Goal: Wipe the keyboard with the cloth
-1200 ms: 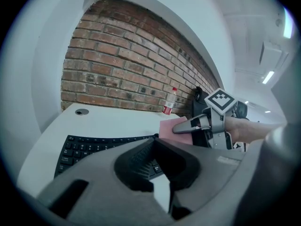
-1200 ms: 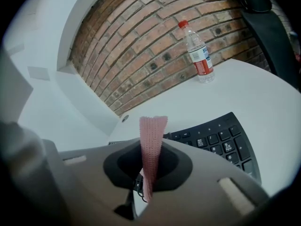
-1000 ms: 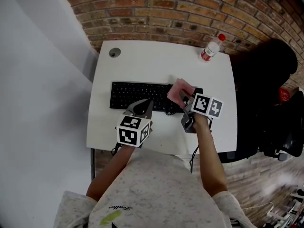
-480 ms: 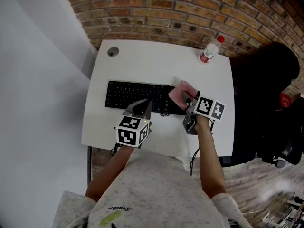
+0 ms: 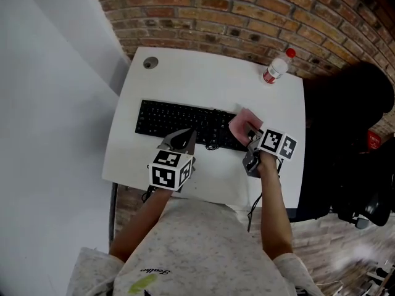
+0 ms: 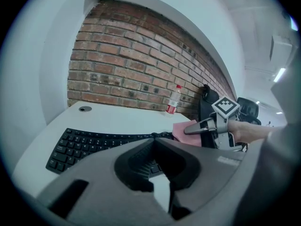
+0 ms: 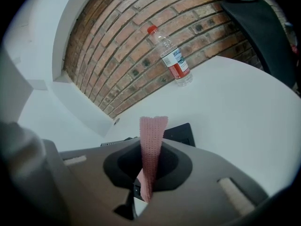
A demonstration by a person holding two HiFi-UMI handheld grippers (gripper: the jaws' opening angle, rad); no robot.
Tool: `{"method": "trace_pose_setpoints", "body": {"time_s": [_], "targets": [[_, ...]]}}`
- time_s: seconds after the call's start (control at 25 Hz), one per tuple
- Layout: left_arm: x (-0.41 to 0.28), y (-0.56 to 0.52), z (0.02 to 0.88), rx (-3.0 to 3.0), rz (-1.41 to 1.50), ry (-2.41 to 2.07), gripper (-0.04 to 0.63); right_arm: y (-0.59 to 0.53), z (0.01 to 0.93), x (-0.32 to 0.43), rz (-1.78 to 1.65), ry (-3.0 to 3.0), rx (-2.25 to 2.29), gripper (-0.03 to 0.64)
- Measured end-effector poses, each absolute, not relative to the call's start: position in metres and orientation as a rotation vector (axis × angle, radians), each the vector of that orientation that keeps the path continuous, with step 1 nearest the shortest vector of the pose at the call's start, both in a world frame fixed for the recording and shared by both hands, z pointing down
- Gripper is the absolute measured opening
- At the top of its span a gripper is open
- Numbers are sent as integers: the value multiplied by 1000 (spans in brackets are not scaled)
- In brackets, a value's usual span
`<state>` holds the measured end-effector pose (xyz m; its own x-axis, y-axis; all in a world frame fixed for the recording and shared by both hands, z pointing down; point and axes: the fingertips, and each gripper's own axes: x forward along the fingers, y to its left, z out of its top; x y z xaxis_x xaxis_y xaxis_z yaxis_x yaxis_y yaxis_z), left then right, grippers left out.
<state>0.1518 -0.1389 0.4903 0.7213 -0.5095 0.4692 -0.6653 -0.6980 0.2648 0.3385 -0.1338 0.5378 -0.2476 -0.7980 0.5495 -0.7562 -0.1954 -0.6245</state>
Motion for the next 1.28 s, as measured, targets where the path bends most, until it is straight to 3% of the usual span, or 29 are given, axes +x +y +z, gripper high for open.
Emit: {"method": "trace_pose_setpoints", "body": {"time_s": [0.76, 1.28], "targets": [[132, -137, 486, 2488, 496, -974, -5, -107, 545, 380, -1457, 1875, -1947, 23], [61, -158, 490, 2446, 489, -991, -5, -138, 449, 283, -1256, 2025, -1798, 23]]}}
